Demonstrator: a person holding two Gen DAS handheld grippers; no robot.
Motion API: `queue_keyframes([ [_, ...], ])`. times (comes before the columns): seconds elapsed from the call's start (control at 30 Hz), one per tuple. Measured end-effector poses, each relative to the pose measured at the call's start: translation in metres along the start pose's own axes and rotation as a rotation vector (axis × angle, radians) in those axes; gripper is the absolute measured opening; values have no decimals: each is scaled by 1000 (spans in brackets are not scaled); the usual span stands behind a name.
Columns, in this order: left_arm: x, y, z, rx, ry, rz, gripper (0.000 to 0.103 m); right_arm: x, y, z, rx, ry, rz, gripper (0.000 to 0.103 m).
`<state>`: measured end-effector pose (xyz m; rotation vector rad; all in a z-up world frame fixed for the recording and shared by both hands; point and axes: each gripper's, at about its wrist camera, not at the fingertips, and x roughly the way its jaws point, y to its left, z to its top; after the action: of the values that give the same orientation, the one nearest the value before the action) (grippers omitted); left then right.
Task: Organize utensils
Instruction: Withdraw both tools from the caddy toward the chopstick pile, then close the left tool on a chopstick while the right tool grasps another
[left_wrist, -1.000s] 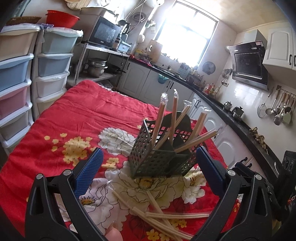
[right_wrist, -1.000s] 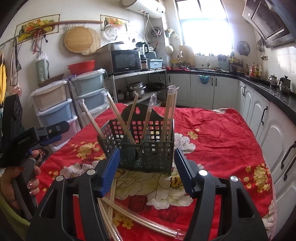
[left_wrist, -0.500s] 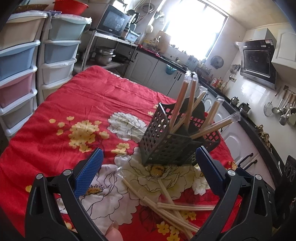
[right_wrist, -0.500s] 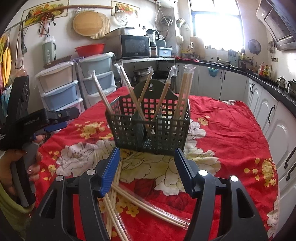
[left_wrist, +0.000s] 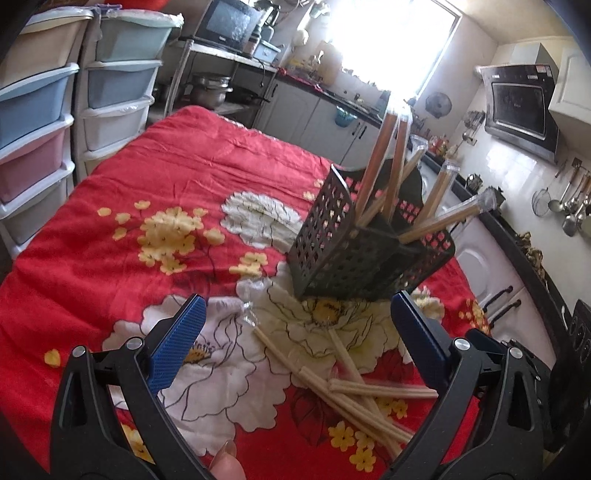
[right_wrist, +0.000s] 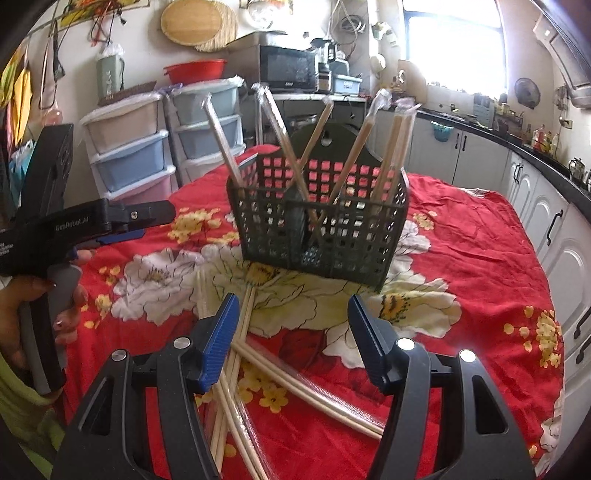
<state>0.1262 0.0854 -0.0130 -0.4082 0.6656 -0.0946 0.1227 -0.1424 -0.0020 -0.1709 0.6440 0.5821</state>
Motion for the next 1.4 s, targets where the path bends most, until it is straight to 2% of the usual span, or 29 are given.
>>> queue_keyframes([
  [0.27,16,9,-16,-12,105,9,91,19,9,-12,-67,92,24,59],
  [0.37,21,13,-19,-32,137,-1,77,25,13,-16,-93,119,32,59],
  [0.43,26,17,-21,-65,166,-31,65,30,16,-18,-107,140,41,59],
  [0.57,36,21,-27,-121,222,-78,53,38,18,-22,-129,171,51,59],
  [0.6,39,22,-29,-137,237,-93,47,42,19,-23,-134,183,49,58],
  [0.73,49,22,-36,-186,287,-124,37,52,19,-26,-146,219,54,52],
  [0.97,58,16,-41,-190,322,-119,30,64,15,-27,-123,256,69,36],
  [1.13,62,23,-42,-203,327,-119,16,69,11,-26,-100,264,70,33],
  [1.4,58,34,-43,-244,331,-153,11,77,11,-17,-110,287,61,32],
])
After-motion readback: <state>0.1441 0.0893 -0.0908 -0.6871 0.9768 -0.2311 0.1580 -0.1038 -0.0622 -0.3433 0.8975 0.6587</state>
